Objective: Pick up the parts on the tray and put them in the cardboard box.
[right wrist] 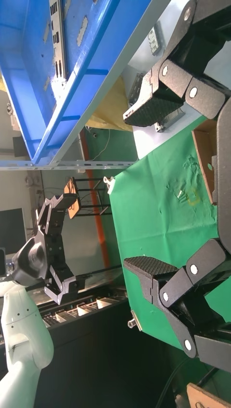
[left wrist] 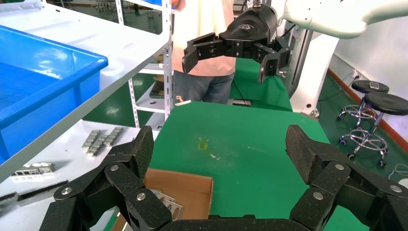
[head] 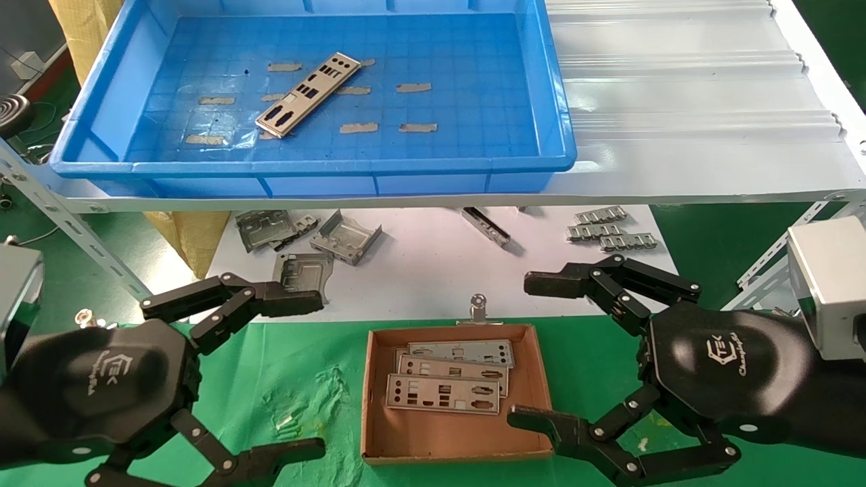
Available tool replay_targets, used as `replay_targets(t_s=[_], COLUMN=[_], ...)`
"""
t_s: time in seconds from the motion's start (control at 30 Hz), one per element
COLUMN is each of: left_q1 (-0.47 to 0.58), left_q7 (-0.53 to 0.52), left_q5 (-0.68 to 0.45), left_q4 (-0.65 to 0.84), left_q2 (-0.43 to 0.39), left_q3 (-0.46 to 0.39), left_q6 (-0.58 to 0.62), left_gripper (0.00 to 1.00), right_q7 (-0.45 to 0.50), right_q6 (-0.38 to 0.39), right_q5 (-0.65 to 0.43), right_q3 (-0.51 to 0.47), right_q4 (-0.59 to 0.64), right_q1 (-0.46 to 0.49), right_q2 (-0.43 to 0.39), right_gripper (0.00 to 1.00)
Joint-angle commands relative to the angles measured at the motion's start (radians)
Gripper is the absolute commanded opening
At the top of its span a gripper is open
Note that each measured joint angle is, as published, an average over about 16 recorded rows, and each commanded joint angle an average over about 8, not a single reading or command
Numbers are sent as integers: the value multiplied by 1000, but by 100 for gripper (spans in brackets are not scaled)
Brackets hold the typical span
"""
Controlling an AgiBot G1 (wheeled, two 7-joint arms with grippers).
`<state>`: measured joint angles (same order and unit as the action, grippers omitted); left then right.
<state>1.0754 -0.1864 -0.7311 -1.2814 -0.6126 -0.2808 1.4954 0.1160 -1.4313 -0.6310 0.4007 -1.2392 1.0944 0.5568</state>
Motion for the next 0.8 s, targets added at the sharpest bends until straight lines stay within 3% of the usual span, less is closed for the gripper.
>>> replay_targets(t_s=[0.03,0.8], left_q1=[0,0], left_q7=[0,0], left_q5=[0,0], left_q4=[0,0], left_q2=[0,0], left_q3=[0,0], left_q6=[0,0], left_gripper=[100,100], right_q7=[0,0], right_q6=[0,0], right_q5=[0,0], right_q3=[0,0], right_q4=[0,0], right_q1=[0,0], right_q2=[0,0], right_gripper=[100,100])
